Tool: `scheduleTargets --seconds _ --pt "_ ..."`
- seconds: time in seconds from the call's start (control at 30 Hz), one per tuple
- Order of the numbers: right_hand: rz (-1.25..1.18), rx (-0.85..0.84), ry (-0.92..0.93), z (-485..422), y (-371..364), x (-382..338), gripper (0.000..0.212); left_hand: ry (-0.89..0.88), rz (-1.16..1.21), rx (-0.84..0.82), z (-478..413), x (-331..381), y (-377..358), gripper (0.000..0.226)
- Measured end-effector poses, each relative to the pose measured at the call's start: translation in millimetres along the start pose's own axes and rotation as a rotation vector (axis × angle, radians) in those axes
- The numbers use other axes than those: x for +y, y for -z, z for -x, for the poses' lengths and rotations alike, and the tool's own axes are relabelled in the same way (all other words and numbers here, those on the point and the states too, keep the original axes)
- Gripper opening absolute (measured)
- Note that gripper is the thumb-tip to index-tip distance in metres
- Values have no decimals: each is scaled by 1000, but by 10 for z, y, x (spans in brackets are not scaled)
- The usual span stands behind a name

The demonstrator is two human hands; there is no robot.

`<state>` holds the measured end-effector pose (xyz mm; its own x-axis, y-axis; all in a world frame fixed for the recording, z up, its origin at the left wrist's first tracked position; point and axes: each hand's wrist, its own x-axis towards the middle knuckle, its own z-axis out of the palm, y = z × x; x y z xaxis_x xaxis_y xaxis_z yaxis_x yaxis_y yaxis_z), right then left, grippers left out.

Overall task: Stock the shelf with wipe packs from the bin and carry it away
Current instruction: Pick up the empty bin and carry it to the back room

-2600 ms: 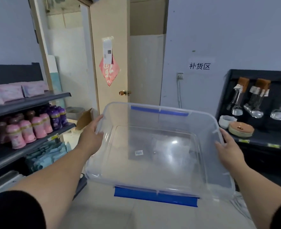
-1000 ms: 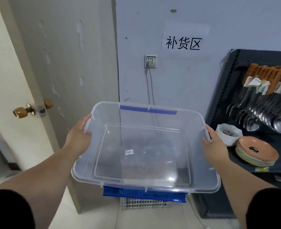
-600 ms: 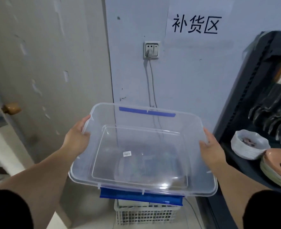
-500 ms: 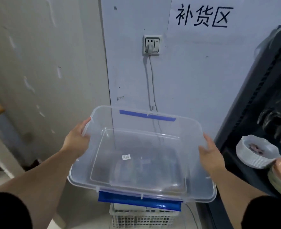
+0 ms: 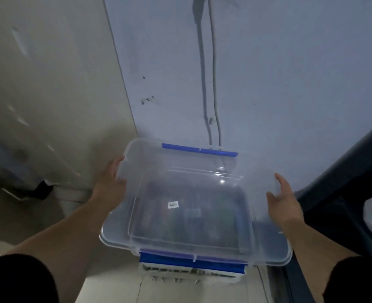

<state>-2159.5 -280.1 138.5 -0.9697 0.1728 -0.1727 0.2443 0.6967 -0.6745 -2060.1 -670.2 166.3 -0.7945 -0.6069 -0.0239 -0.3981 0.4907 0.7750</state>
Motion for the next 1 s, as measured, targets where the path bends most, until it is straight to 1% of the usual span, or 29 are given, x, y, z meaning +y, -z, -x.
scheduleTargets --seconds 0.17,0.27,0.43,0.53,0.63,0.8,0.9,1.0 --pt "0 -8 -45 -311 -241 71 55 18 -24 -60 -292 -121 -280 60" --pt "25 -16 -58 -434 -341 108 56 34 16 -76 -379 -208 -428 60" --pt "88 -36 -71 -540 -546 247 58 88 73 -136 -494 -493 -669 67" --pt "115 -57 -75 -559 -660 279 60 115 113 -141 -473 -590 -740 63" --pt "123 -68 -58 -598 -724 249 59 134 83 -137 -491 -782 -795 67" --pt "169 -42 -45 -620 -741 272 62 113 33 -133 -588 -829 -873 71" --pt "189 -30 -45 -603 -738 282 65 60 -18 -125 -629 -777 -903 72" --pt "222 -32 -50 -579 -737 259 68 40 0 -116 -671 -826 -942 71"
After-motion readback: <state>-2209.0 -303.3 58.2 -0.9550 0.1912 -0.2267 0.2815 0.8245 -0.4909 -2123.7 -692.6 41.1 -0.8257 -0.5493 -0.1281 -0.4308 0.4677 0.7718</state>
